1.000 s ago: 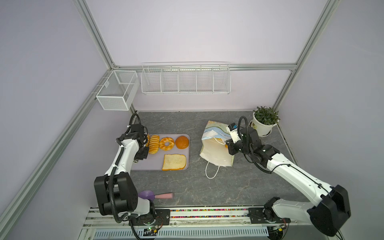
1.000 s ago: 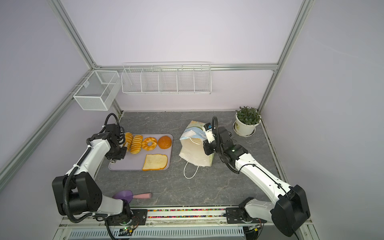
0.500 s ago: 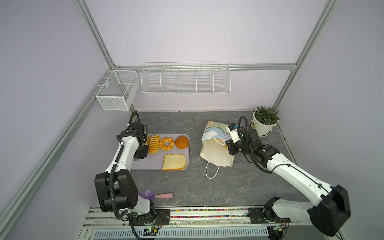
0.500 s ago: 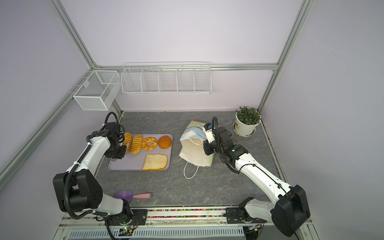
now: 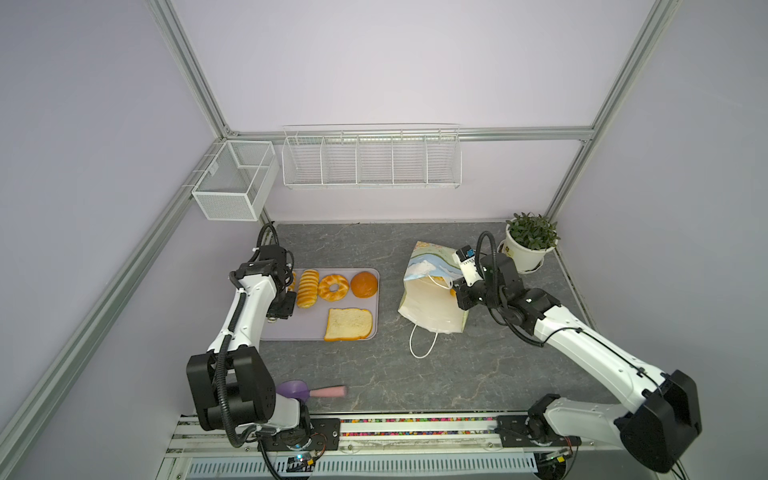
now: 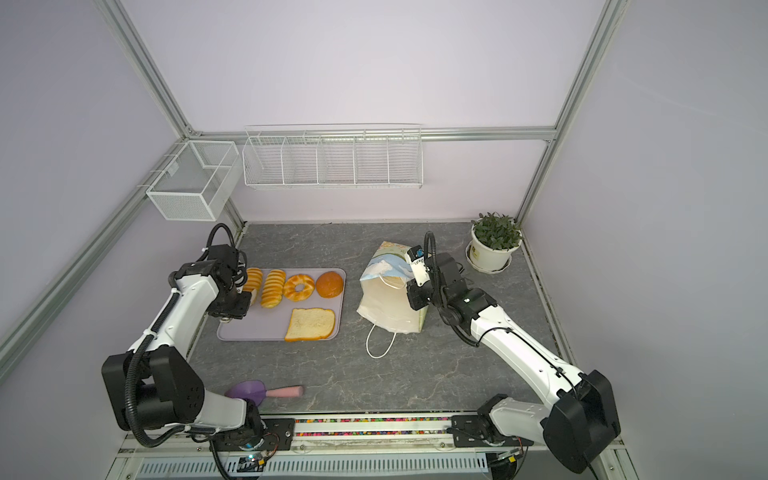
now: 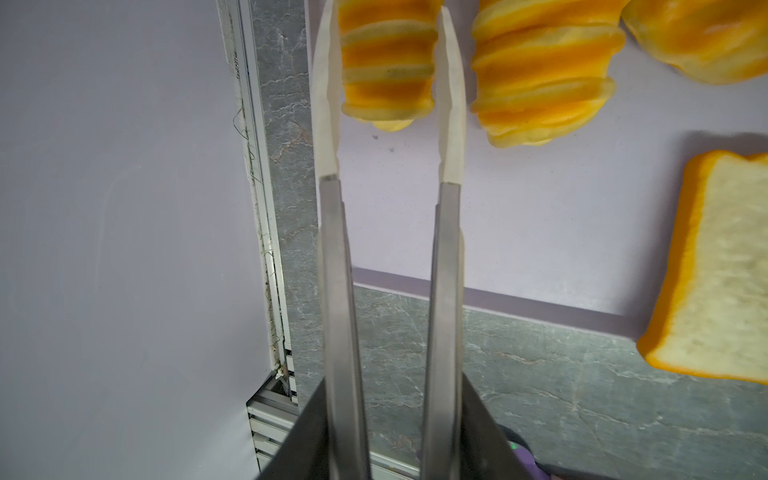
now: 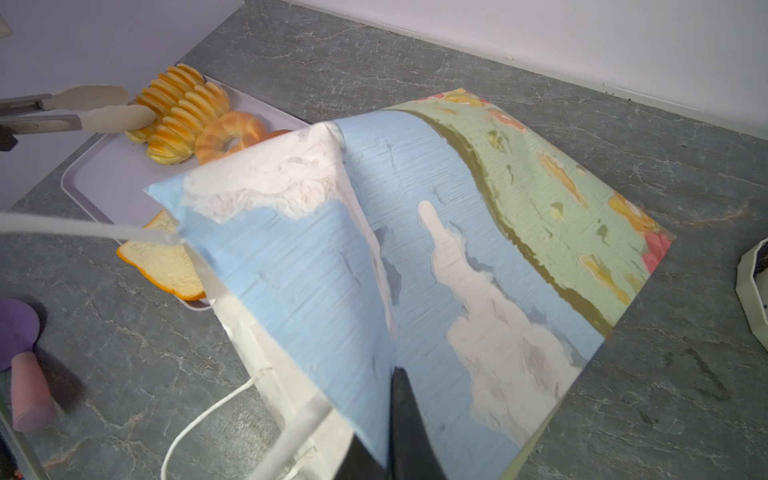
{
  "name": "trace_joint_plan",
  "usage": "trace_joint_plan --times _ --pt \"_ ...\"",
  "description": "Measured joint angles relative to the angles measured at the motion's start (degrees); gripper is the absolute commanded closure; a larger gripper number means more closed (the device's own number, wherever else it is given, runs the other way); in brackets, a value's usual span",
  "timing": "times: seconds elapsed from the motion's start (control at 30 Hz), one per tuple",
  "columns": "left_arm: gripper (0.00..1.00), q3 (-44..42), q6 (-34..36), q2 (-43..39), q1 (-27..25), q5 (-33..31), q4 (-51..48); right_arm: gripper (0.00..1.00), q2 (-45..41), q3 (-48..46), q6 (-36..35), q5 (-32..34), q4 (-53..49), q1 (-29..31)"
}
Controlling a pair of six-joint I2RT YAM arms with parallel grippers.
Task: Take the fake bread out of the paper bag
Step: 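Open the tongs to release the spiral bread on the mat, then move the open tongs back into the bag toward the remaining bread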
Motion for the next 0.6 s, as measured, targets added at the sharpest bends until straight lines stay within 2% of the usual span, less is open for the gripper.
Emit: trace_joint_plan --times 0.43,0.6 --pt "0.69 2.54 -0.17 -6.23 0.02 3.1 -2.16 0.93 0.0 1.49 0.02 0.02 -1.66 0.13" --pt "0.7 4.13 -0.17 -8.96 0.0 6.95 -4.11 0.93 0.0 1.81 0.02 0.24 -2.32 0.17"
